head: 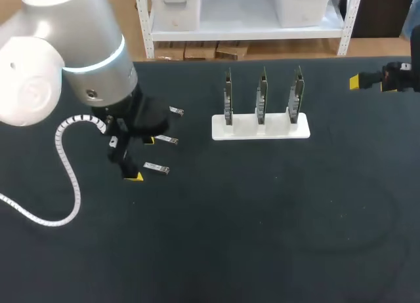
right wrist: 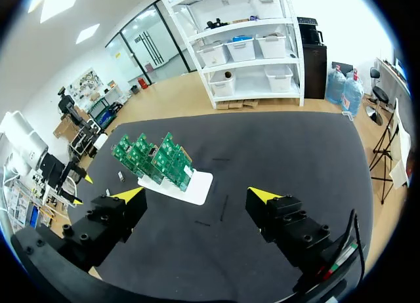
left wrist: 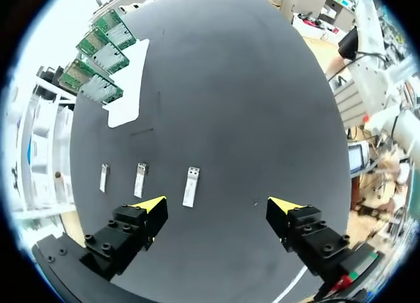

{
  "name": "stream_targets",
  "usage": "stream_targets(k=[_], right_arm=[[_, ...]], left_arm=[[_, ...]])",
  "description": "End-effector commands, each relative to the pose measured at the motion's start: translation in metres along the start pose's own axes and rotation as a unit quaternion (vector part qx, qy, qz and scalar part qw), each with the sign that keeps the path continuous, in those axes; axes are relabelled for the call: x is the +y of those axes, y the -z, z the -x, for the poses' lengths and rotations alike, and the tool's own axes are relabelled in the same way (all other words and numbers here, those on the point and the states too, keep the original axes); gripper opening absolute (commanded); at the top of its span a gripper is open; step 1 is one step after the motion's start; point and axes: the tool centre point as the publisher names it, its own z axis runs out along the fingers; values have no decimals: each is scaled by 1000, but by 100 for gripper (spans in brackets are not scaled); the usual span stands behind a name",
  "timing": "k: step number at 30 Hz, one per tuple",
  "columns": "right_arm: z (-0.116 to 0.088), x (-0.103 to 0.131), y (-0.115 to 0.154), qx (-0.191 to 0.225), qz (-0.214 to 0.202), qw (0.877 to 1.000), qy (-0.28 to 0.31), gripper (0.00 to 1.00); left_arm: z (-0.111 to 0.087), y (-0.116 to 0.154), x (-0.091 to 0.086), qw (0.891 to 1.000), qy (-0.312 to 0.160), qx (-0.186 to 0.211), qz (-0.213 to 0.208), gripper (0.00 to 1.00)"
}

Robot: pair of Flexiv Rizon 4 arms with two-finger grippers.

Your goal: Pick up the optical module with the left hand, and insert it into the network port with the right hand.

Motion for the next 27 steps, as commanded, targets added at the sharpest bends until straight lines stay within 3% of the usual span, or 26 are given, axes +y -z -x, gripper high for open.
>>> stream_targets(k=[1, 6, 10, 19, 27], right_arm=[[-1, 1, 0, 0, -2, 1000, 0, 100], [-1, 1, 0, 0, -2, 1000, 0, 100], [-1, 1, 0, 0, -2, 1000, 0, 100], [-1, 1, 0, 0, -2, 1000, 0, 100], [-1, 1, 0, 0, -2, 1000, 0, 100]], left_arm=[[9, 8, 5, 998, -53, 46, -3, 100], [5, 3, 9, 992, -94, 74, -35, 100], [0, -8, 16, 993, -80, 69, -59, 100], [-5, -31, 37, 996, -54, 53, -56, 100], [-7, -47, 34, 993, -45, 80, -71, 100]])
